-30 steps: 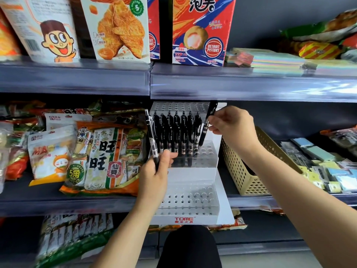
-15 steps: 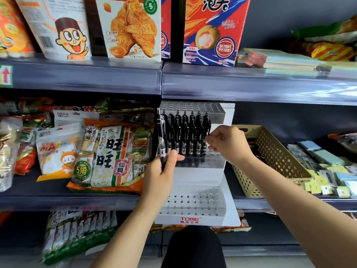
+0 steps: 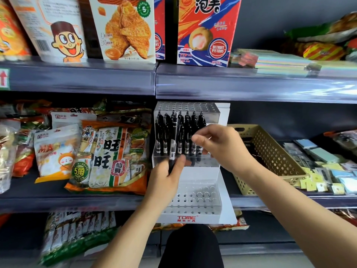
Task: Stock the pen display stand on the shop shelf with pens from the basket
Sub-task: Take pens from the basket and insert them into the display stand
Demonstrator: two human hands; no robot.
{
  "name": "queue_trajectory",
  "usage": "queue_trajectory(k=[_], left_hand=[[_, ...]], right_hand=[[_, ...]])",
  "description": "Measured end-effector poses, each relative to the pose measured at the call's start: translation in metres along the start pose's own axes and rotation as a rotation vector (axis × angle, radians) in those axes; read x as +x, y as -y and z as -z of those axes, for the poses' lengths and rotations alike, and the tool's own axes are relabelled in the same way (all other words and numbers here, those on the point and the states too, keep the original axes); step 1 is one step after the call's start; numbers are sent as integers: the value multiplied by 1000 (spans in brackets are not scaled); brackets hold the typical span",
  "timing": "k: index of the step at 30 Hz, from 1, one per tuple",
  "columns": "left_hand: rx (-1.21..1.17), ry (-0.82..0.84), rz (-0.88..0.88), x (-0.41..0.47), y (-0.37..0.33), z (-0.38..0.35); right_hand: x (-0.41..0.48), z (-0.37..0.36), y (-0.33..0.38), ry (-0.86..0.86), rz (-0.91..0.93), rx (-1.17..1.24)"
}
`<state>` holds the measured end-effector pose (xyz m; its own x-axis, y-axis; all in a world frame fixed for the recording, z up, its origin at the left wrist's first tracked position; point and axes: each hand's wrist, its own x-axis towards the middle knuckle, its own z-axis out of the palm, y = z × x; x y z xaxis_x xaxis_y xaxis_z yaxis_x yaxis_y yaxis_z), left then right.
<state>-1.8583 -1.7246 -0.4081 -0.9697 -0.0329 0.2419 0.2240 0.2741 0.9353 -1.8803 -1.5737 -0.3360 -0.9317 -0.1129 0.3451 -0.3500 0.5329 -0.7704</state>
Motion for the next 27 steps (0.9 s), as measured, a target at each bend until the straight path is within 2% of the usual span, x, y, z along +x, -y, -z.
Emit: queue_trajectory(k=[4,13,16,20,23,27], left_hand=[[1,96,-73,-3,-3,-8],[9,186,-64,-7,0,-15],[-34,189,-67,-6,6,-13],[4,23,-59,-2,21,-5],[49,-67,-60,0,30,0],[67,-97,-44,0,33,6]], right_hand=[[-6,-4,7,133,-69,224],[-13,5,5,201,-125,450],[-5,18,4,56,-101,482],[7,37,2,-190,-37,415],[10,36,-2,-247,15,264],[9,26,-9,-243,64,66]])
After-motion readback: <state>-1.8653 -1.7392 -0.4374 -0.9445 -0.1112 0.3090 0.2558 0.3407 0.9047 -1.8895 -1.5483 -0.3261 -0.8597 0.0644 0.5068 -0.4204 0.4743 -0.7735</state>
